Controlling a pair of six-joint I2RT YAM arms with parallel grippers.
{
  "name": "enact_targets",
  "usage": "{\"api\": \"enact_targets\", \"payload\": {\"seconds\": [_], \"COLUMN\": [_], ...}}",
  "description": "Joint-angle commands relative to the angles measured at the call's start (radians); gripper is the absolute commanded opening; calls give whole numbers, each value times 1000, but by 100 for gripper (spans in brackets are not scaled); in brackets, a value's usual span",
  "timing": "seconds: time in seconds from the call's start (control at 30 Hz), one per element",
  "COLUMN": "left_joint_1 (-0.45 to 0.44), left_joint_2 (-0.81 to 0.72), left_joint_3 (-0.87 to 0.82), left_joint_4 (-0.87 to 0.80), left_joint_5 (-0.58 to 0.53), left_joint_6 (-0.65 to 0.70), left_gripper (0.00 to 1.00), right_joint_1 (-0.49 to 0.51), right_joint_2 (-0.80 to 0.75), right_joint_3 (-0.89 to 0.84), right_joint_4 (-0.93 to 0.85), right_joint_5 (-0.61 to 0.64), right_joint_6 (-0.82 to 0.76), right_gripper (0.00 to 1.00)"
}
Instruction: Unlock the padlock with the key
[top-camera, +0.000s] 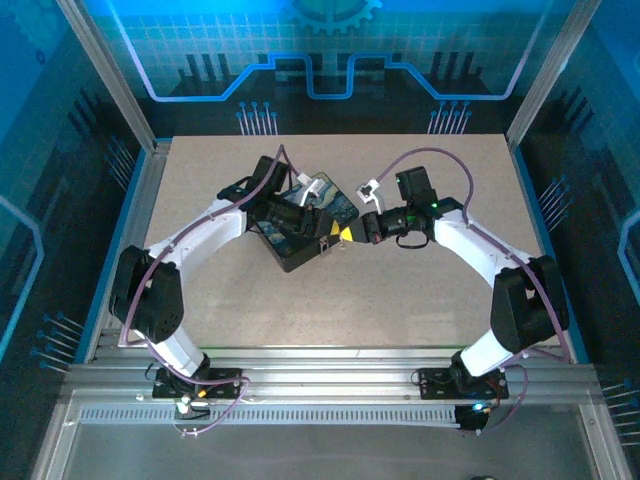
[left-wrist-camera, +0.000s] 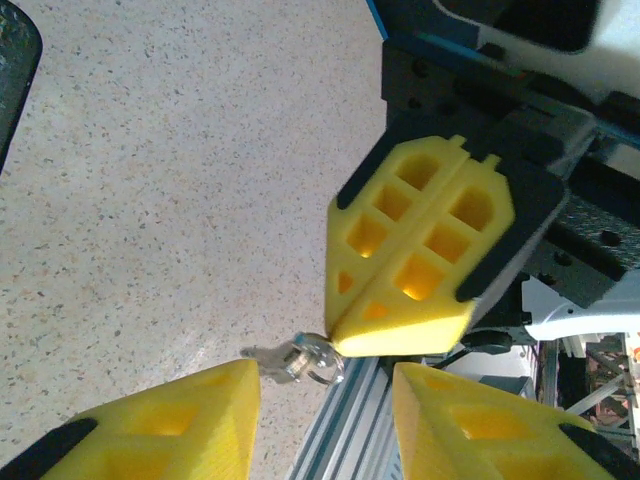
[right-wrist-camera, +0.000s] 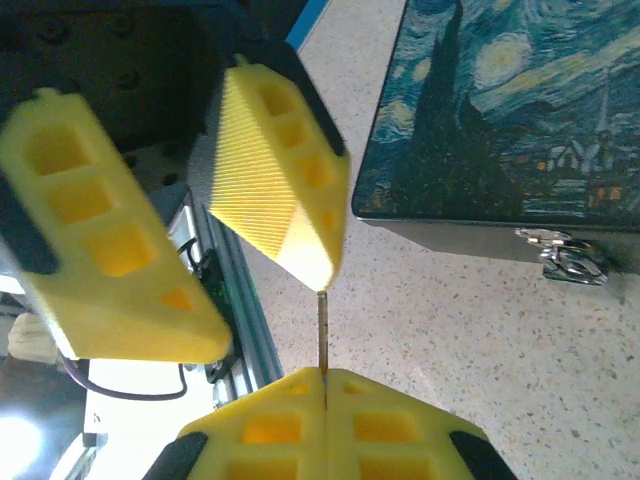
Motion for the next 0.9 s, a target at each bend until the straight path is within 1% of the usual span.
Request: {"api": "enact_targets", "payload": {"seconds": [0.0, 0.23, 0.4, 0.6, 0.7, 0.87], "left_joint_1": [1, 2, 1, 2, 2, 3], "left_joint_2": [21, 29, 25, 22, 22, 20], "left_joint_3": [42, 44, 31, 15, 11, 5], "left_joint_4": [-32, -3, 6, 4, 9, 14], "left_joint_5": [36, 67, 80, 83, 90, 92], "left_joint_6": [38, 19, 22, 30, 30, 30], "left_gripper": [39, 34, 26, 25, 20, 19], "right_joint_1": [17, 26, 24, 19, 17, 9], "right_joint_2": [20, 36, 42, 47, 51, 53], "right_joint_3": [37, 45, 45, 48, 48, 46], "right_joint_4": [-50, -53, -33, -20, -17, -10], "right_joint_5": [-56, -83, -97, -108, -111, -112], "right_joint_6": [-53, -64, -53, -45, -41, -34], "right_gripper": [0, 0, 0, 0, 0, 0]}}
